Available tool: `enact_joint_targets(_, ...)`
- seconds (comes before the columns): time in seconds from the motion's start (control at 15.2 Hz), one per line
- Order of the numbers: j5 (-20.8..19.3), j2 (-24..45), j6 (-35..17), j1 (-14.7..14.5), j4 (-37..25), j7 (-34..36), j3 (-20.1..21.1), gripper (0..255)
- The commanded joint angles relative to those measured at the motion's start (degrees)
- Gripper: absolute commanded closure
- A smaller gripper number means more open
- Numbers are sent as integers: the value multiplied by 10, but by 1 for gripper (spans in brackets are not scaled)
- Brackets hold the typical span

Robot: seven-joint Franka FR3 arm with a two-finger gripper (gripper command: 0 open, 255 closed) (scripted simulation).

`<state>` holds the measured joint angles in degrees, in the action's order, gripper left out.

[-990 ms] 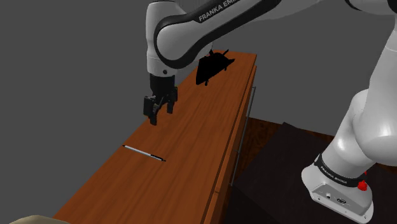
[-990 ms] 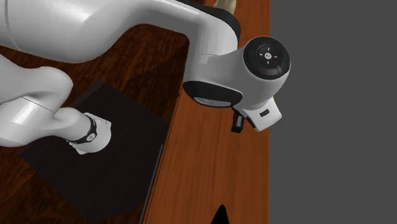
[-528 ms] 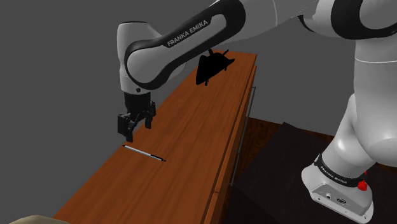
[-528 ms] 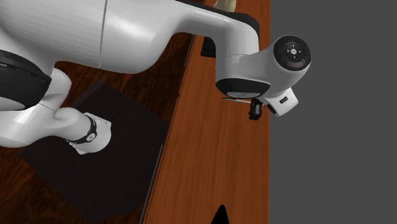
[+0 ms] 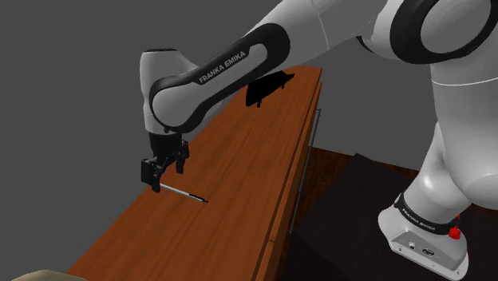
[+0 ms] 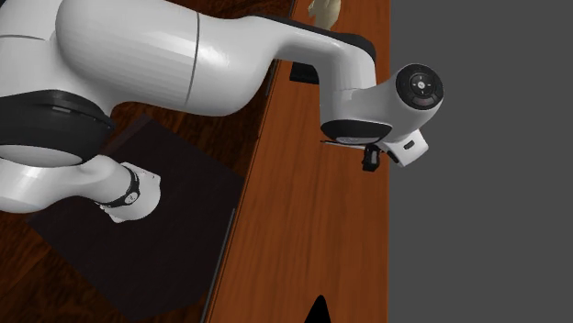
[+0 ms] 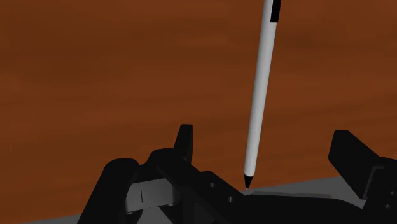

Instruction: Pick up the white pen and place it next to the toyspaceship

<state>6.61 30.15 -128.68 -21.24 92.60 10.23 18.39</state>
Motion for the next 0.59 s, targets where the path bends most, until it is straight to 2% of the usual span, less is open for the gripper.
enact_joint_targets(0.0, -1, 7, -10, -3, 2, 1, 0, 0)
enact_joint_targets(0.46, -2, 7, -9, -3, 2, 1, 0, 0)
enact_joint_targets(0.53, -2, 7, -9, -3, 2, 1, 0, 255)
